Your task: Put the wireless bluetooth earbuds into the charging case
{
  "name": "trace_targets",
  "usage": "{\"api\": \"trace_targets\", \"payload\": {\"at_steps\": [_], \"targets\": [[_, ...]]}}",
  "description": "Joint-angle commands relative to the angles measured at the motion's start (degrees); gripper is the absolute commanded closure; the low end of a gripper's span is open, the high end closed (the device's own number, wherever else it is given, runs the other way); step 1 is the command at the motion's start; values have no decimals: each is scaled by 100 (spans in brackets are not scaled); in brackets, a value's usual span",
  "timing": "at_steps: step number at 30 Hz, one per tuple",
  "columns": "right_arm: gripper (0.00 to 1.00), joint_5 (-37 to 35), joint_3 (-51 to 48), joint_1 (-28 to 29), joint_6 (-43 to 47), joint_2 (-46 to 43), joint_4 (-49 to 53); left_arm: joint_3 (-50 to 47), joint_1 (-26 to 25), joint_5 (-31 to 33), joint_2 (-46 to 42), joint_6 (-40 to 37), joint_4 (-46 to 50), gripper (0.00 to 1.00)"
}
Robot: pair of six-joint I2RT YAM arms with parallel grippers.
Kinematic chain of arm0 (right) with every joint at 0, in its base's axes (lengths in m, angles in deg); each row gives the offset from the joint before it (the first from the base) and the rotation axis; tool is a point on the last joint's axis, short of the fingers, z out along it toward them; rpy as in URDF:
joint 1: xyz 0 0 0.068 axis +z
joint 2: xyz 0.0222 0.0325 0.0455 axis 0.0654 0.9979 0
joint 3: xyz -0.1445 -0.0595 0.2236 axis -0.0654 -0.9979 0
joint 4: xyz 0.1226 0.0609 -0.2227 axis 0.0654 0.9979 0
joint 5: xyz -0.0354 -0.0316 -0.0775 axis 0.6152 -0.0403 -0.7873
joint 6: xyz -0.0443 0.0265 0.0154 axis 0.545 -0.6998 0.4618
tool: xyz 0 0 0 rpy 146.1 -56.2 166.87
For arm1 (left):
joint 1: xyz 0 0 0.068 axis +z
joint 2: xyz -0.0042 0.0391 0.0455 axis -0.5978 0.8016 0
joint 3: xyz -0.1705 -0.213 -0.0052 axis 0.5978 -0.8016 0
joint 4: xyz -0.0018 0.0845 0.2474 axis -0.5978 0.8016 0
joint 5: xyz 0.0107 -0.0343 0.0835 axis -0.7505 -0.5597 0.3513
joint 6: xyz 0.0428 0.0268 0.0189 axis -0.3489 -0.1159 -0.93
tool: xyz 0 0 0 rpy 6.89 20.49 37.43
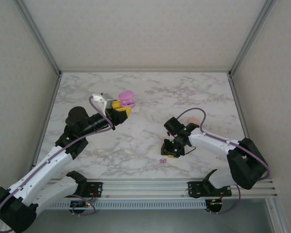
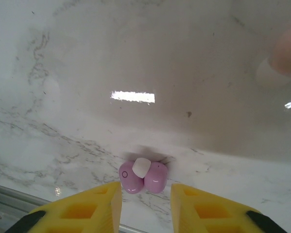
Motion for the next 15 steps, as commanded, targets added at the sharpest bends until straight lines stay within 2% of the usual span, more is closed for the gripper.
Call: {"api": "trace_targets", "payload": {"at_steps": [1,7,15], "targets": [[68,182,-100,54,-104,124,42,-60,-33,67,-135,-51,-18,80],[68,222,-68,296,-105,410,9,-36,-24,67,-101,-64,-7,80],[71,-15,-9,351,-119,476,112,-32,-25,80,-118,-98,71,80]]}}
